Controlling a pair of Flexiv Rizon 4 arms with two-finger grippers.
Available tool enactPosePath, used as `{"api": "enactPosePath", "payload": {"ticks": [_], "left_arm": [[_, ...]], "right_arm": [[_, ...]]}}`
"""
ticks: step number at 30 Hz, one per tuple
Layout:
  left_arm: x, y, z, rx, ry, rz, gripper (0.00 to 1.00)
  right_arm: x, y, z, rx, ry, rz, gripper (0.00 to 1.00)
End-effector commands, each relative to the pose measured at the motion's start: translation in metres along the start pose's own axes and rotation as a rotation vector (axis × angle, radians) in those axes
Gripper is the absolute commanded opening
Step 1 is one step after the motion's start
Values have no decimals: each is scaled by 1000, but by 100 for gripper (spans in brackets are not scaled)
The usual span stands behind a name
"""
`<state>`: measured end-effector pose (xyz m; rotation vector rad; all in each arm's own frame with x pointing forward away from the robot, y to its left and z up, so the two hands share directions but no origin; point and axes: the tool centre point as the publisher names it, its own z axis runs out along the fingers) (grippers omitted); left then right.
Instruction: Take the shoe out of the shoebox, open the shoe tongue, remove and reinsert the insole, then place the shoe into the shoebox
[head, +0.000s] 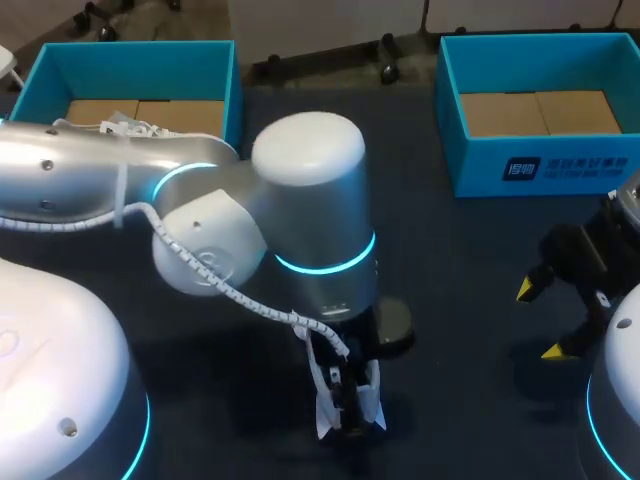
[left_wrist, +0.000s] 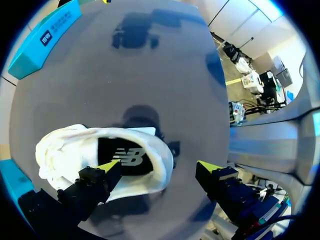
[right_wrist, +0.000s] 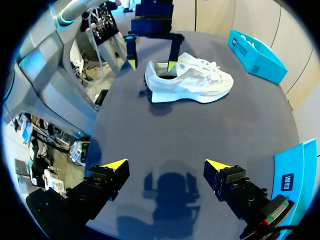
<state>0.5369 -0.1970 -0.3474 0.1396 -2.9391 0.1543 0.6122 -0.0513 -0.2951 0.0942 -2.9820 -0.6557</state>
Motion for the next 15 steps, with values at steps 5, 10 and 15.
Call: {"api": "enactPosePath", "payload": {"ticks": [5, 10, 15], "left_arm": [[3, -9, 30, -23, 2, -17, 100], [2, -8, 36, -32, -30, -34, 100], [6, -6, 40, -35, -57, -38, 100]], "right_arm": [[0, 0, 1, 3, -1, 0, 100], [0, 0, 1, 3, -1, 0, 100], [0, 0, 1, 3, -1, 0, 100]]}}
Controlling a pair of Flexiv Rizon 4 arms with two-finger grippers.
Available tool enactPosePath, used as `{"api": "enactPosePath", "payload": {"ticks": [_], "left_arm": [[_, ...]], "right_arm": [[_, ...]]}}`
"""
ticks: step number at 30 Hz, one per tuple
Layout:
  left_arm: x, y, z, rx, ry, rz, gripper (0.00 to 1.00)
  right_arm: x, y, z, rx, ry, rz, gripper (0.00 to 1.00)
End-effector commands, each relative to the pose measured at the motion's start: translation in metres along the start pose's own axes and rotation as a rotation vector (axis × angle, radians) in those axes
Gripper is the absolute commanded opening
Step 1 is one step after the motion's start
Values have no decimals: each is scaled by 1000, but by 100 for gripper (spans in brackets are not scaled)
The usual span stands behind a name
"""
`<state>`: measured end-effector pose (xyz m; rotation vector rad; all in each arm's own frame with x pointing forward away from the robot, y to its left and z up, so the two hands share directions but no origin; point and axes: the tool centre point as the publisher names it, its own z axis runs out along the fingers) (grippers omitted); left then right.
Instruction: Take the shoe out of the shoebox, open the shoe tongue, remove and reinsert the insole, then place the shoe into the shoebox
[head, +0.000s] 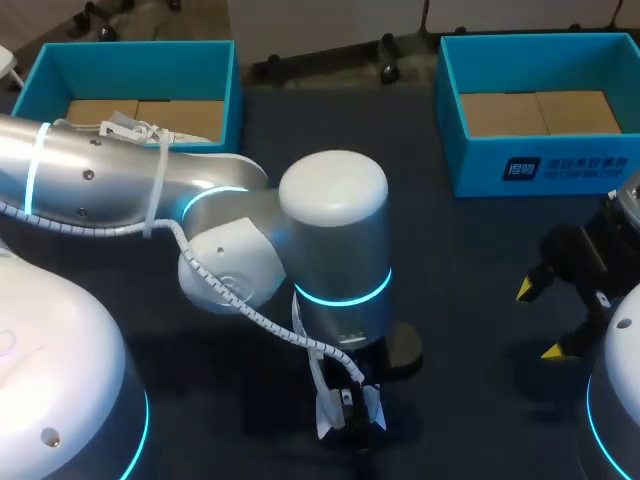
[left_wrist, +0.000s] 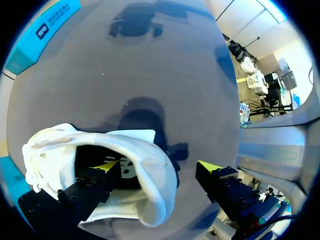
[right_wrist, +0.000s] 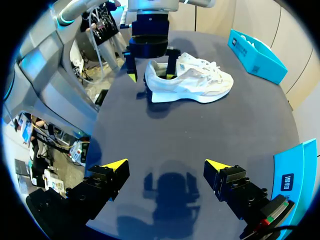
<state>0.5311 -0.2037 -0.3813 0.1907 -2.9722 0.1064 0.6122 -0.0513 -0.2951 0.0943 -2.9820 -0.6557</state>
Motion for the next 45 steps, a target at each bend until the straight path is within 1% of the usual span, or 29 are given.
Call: {"api": "enactPosePath", "payload": {"ticks": [1, 6, 10, 11, 12, 13, 14, 15, 16, 17, 18, 20, 21, 22, 26, 32, 37, 39, 44, 45], "left_arm": [[7, -3, 5, -8, -20, -3, 100], [8, -1, 7, -15, -37, -6, 99], [6, -1, 11, -24, -45, -10, 94], [5, -2, 12, -24, -46, -11, 91], [4, -2, 12, -26, -46, -11, 85], [2, -3, 14, -30, -46, -13, 77], [2, -3, 14, -31, -46, -13, 73], [0, -4, 15, -34, -44, -14, 63], [0, -4, 15, -34, -44, -14, 59], [-2, -5, 16, -38, -42, -18, 48], [-3, -5, 17, -39, -42, -18, 42], [-4, -5, 18, -44, -41, -19, 33], [-4, -5, 18, -46, -40, -19, 25], [-4, -5, 19, -49, -40, -17, 0], [-8, -2, 16, -51, -32, -8, 0], [-18, 8, -6, -33, -35, 21, 0], [-32, 18, -33, -27, -24, 85, 0], [-40, 22, -46, -31, -10, 117, 0], [-63, 32, -80, -31, -48, 126, 0], [-67, 35, -88, -28, -38, 147, 0]], "right_arm": [[0, 0, 1, 3, -1, 0, 100], [0, 0, 1, 3, -1, 0, 100], [0, 0, 1, 3, -1, 0, 100], [0, 0, 1, 3, -1, 0, 100], [0, 0, 1, 3, -1, 0, 100], [0, 0, 1, 3, -1, 0, 100], [0, 0, 1, 3, -1, 0, 100], [0, 0, 1, 3, -1, 0, 100], [0, 0, 1, 3, -1, 0, 100], [0, 0, 1, 3, -1, 0, 100], [0, 0, 1, 3, -1, 0, 100], [0, 0, 1, 3, -1, 0, 100], [0, 0, 1, 3, -1, 0, 100], [0, 0, 1, 3, -1, 0, 100], [0, 0, 1, 3, -1, 0, 100], [0, 0, 1, 3, -1, 0, 100], [0, 0, 1, 3, -1, 0, 100], [0, 0, 1, 3, -1, 0, 100], [0, 0, 1, 3, -1, 0, 100], [0, 0, 1, 3, -1, 0, 100]]}}
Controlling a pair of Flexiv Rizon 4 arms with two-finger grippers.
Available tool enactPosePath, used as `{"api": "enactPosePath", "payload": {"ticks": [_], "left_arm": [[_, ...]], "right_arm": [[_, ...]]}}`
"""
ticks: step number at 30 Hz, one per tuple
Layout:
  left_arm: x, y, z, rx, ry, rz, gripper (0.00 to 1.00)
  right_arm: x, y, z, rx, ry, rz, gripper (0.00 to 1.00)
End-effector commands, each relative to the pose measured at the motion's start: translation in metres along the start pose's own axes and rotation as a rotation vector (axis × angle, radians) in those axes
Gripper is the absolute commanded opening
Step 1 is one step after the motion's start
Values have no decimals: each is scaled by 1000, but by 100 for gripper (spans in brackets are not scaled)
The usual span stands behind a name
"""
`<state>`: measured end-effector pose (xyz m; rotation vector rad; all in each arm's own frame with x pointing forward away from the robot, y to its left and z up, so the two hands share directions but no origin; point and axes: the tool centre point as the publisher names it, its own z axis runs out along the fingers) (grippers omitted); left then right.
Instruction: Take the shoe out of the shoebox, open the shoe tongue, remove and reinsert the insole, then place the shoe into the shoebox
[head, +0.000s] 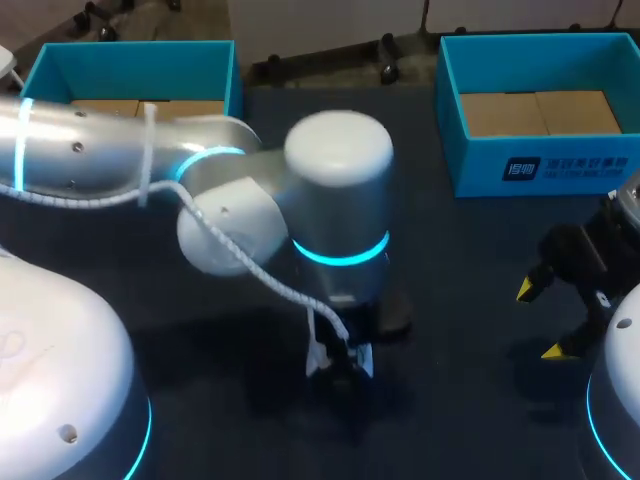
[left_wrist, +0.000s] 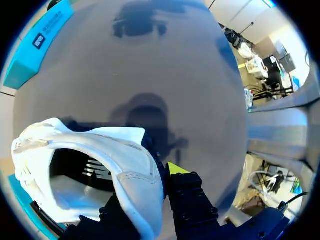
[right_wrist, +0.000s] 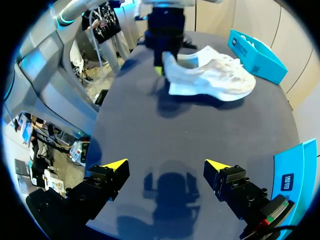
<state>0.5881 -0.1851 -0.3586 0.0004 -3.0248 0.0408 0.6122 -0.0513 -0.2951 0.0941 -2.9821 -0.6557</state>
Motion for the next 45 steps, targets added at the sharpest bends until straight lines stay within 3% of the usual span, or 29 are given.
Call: {"api": "enactPosePath", "payload": {"ticks": [1, 6, 10, 16, 22, 26, 41, 43, 45], "left_arm": [[-16, 33, -61, 27, 5, 25, 0], [-32, 44, -86, 14, -5, 52, 0], [-50, 60, -127, 14, 27, 98, 0], [-59, 75, -187, 27, 24, 153, 0], [-83, 101, -230, 7, -13, 113, 0], [-102, 119, -245, 5, -16, 75, 0], [-207, 247, -305, 73, 42, -109, 0], [-217, 260, -309, 80, 66, -135, 0], [-217, 260, -309, 80, 66, -135, 0]], "right_arm": [[0, 0, 1, 3, -1, 0, 100], [0, 0, 1, 3, -1, 0, 100], [0, 0, 1, 3, -1, 0, 100], [0, 0, 1, 3, -1, 0, 100], [0, 0, 1, 3, -1, 0, 100], [0, 0, 1, 3, -1, 0, 100], [0, 0, 1, 3, -1, 0, 100], [0, 0, 1, 3, -1, 0, 100], [0, 0, 1, 3, -1, 0, 100]]}}
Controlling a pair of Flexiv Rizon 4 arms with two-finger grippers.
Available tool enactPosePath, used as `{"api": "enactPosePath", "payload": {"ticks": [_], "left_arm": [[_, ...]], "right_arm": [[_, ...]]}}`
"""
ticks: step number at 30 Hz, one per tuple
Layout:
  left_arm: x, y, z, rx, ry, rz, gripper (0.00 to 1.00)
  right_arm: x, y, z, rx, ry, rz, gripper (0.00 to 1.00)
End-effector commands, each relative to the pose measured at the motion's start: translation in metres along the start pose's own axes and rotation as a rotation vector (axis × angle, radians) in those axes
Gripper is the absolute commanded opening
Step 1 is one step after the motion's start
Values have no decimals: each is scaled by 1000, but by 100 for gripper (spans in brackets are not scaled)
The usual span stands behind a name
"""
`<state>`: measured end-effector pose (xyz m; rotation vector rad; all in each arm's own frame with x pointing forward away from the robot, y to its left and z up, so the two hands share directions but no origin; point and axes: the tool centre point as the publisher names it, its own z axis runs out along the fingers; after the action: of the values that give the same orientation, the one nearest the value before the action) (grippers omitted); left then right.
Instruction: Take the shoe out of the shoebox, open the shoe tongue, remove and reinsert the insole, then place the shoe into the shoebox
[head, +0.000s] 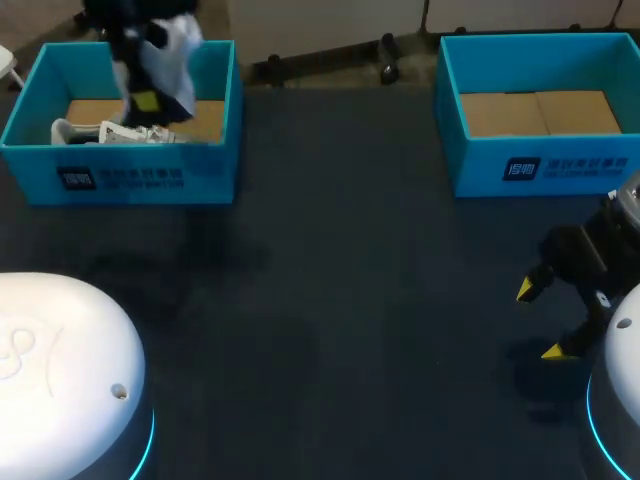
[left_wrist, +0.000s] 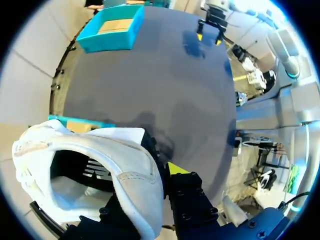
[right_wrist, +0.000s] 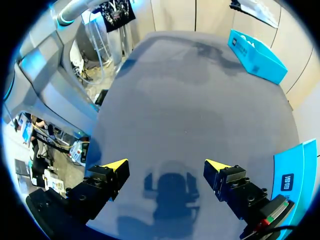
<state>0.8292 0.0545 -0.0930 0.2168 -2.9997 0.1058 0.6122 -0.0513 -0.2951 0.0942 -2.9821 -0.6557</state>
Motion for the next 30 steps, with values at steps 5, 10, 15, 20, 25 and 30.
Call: {"api": "enactPosePath", "payload": {"ticks": [5, 10, 15, 20, 25, 30], "left_arm": [[-12, 25, -12, 24, 54, 5, 0], [-12, 25, -12, 24, 54, 5, 0], [-12, 25, -12, 24, 54, 5, 0], [-19, 27, -14, 18, 40, -12, 0], [-66, 46, -28, 33, 42, -61, 0], [-116, 64, -32, -5, 38, -44, 0]], "right_arm": [[0, 0, 1, 3, -1, 0, 100], [0, 0, 1, 3, -1, 0, 100], [0, 0, 1, 3, -1, 0, 100], [0, 0, 1, 3, -1, 0, 100], [0, 0, 1, 3, -1, 0, 100], [0, 0, 1, 3, -1, 0, 100]]}}
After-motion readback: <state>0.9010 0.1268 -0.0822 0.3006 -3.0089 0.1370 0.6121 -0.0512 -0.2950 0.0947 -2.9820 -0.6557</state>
